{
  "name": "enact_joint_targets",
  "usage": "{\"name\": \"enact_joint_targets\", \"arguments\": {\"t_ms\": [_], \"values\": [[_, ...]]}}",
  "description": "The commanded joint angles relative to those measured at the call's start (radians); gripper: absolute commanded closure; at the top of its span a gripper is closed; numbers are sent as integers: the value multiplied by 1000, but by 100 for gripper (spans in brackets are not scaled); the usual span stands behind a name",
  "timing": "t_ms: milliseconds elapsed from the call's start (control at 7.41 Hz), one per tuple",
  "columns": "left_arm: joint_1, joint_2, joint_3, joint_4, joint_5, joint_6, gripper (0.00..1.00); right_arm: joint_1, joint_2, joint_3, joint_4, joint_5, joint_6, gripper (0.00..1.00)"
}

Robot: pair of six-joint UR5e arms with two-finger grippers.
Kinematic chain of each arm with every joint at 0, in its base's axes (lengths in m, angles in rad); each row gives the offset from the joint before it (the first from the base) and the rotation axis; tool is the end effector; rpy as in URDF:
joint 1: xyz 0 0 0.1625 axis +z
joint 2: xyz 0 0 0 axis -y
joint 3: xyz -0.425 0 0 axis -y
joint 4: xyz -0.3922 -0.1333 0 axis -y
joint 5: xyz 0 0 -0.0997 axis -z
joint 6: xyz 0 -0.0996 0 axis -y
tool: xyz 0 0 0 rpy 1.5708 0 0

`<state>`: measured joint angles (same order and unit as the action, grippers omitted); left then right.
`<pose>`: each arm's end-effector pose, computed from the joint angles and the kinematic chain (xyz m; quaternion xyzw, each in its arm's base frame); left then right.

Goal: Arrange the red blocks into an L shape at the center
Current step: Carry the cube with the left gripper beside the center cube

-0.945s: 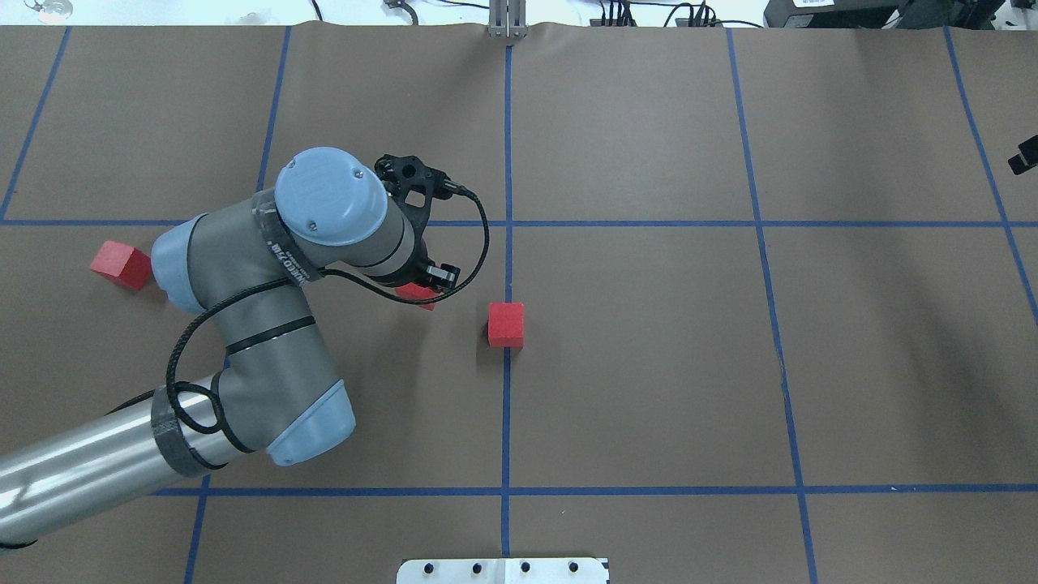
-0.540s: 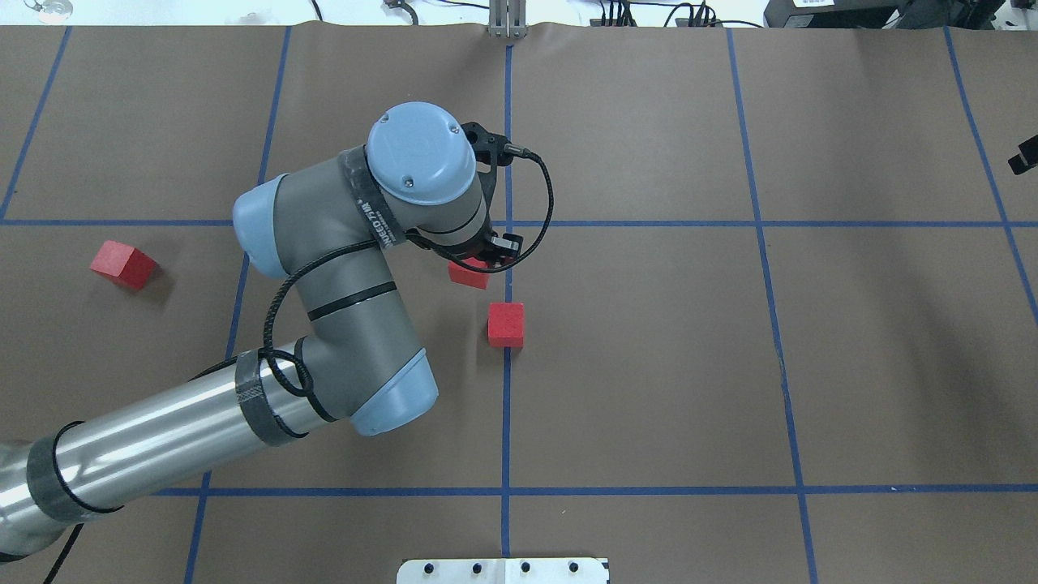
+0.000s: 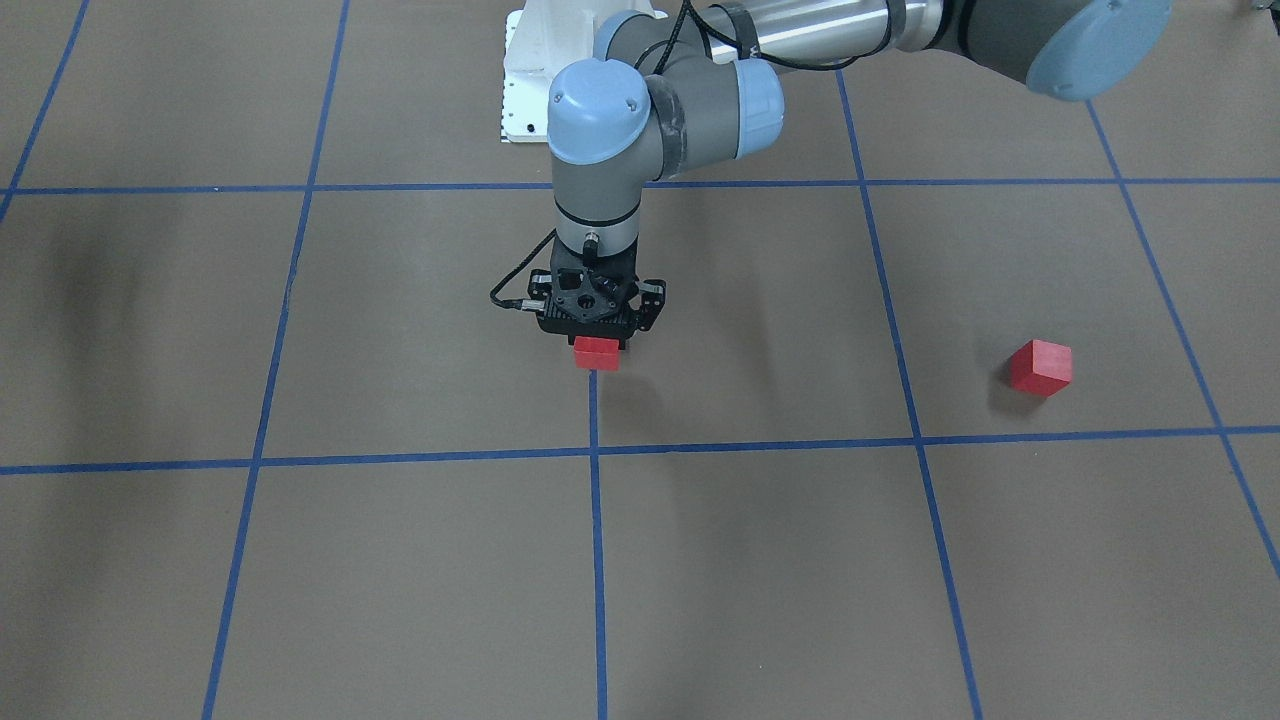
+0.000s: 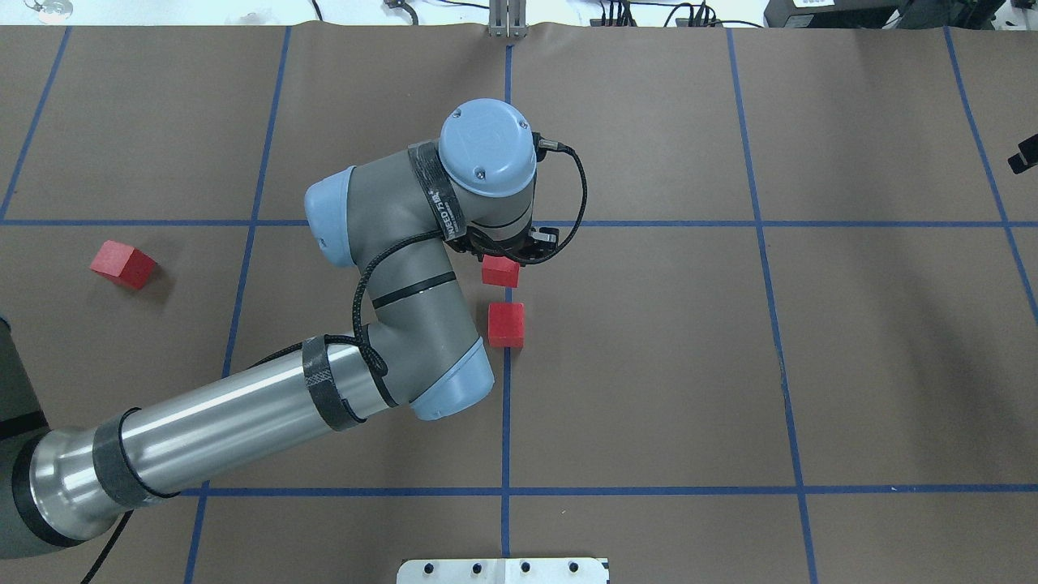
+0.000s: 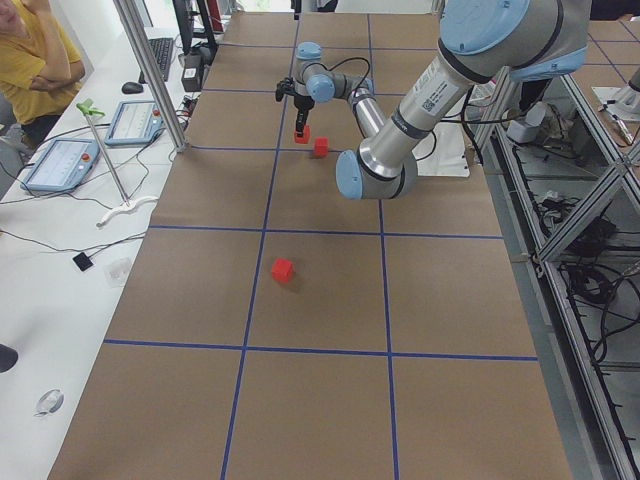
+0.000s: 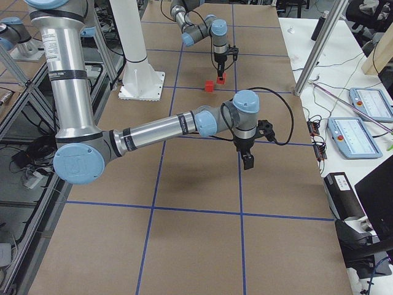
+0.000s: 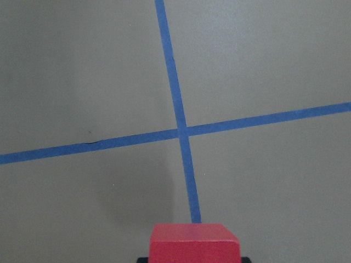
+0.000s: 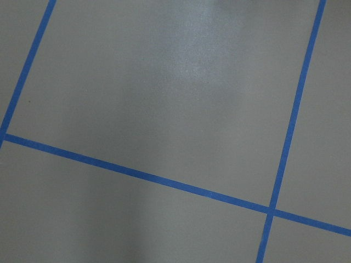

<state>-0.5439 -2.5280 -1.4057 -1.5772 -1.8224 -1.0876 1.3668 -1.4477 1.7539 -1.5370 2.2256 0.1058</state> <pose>0.5956 -0.4870 0.1239 0.0888 0.3927 0.0210 0.9151 -0.0396 -0.5499 0.5073 0.1094 -0.3379 -0.1001 0.9294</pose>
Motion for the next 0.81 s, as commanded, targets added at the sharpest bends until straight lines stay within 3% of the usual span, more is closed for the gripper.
{"name": "enact_joint_targets", "arguments": {"t_ms": [0,675], "values": [[18,-3,11,-4,0,-66,100,0,3,-2,0,0,0,0],[30,-2,22,-4,2,-66,100,0,4,-2,0,-1,0,0]]}}
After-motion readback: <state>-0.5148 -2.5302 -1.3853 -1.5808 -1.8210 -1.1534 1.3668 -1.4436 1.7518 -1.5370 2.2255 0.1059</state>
